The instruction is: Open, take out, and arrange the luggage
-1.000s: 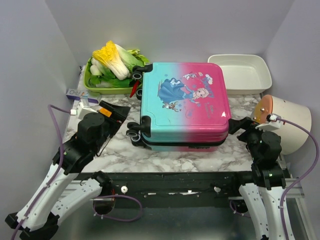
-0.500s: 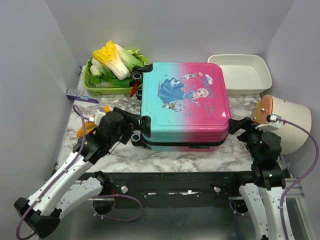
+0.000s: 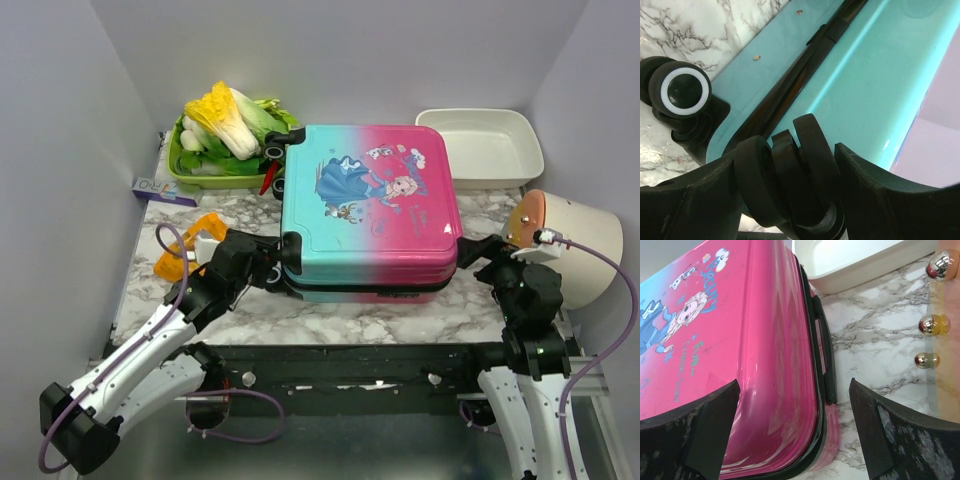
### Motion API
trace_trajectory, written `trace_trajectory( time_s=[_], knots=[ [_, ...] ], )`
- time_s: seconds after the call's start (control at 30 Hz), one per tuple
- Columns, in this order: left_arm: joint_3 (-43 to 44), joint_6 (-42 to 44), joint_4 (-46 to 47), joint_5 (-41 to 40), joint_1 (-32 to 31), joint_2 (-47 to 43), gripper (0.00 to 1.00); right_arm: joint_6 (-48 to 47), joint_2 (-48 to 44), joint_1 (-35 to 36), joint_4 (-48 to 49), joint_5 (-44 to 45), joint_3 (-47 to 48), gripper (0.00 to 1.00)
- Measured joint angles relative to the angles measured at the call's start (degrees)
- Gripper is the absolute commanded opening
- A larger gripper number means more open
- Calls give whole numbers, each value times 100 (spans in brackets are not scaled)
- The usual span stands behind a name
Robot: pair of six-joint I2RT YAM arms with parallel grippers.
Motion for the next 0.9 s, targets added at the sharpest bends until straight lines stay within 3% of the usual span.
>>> trace_trajectory(
  time_s=[0.07,0.17,0.2,0.23,0.43,0.67,0.8,0.9],
  knots=[
    [-39,-24,107,-4,-63,-2,66,0,-9,0,4,7,0,100],
    [-76,-111,188,-85,-153,-140,34,2,-20,0,15,37,-2,100],
    [-96,-282,243,-129,-177,-197,12,0,-22,0,17,39,-4,100],
    [-125,-308,256,-131,-190,-275,1,2,-24,0,15,42,-4,100],
    [-223,-361,363,-341,-258,-345,0,2,-35,0,17,55,-11,100],
    [-118,-149,-37,-1248,-380,-457,0,2,-85,0,17,87,-22,100],
    [-125,378,-343,-1886,-140,-863,0,2,-90,0,17,83,-28,100],
    [-125,870,-459,-2072,389,-946,0,2,-90,0,20,70,-28,100]
  ],
)
